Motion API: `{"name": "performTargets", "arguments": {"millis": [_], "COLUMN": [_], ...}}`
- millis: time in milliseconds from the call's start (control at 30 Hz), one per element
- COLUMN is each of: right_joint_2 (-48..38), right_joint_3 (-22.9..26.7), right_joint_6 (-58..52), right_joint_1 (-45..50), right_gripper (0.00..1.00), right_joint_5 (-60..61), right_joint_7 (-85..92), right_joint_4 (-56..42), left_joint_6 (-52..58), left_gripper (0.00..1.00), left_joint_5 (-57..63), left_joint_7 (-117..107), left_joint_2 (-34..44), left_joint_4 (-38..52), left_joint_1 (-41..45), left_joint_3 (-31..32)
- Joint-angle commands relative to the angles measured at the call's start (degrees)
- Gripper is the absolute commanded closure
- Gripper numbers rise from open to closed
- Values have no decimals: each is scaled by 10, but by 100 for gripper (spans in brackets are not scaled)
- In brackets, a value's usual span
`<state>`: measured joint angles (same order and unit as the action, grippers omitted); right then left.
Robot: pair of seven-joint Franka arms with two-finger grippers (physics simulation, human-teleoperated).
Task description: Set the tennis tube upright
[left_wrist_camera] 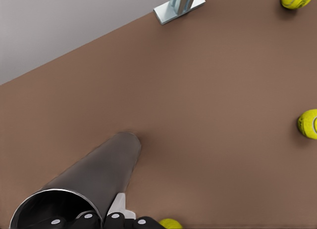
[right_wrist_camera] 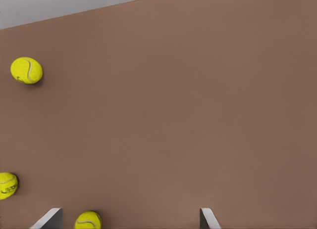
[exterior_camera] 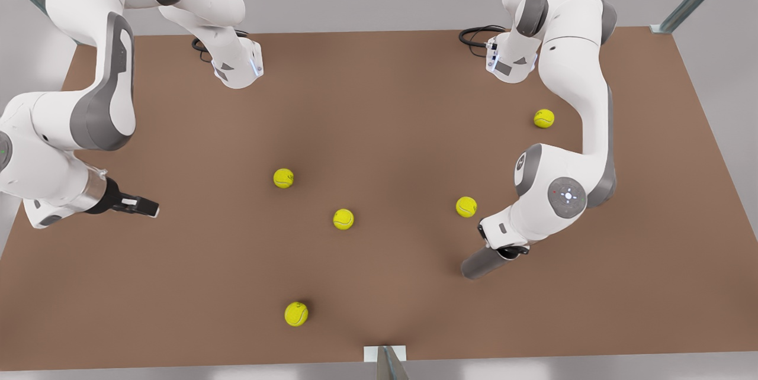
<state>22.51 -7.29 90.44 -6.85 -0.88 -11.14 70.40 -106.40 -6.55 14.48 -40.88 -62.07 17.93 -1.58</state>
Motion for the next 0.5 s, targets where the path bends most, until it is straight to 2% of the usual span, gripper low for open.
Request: {"name": "performTargets", "arguments": {"millis": [0,467], "right_joint_2": [0,-1], "right_joint_3": [0,-3], "right_joint_6": [0,0], "right_joint_1": [1,3], "right_gripper": [0,0], "right_joint_5": [-1,-2], "right_joint_7": [-1,-2], "right_joint_4": [0,0], "left_joint_6": [3,26], "left_gripper": [79,79], "left_joint_5": [18,30], "left_joint_7": [-1,-6], "left_joint_2": [0,-11], "left_joint_4": [-1,-2], "left_joint_1": [0,3], "left_joint_3": [0,-1]}}
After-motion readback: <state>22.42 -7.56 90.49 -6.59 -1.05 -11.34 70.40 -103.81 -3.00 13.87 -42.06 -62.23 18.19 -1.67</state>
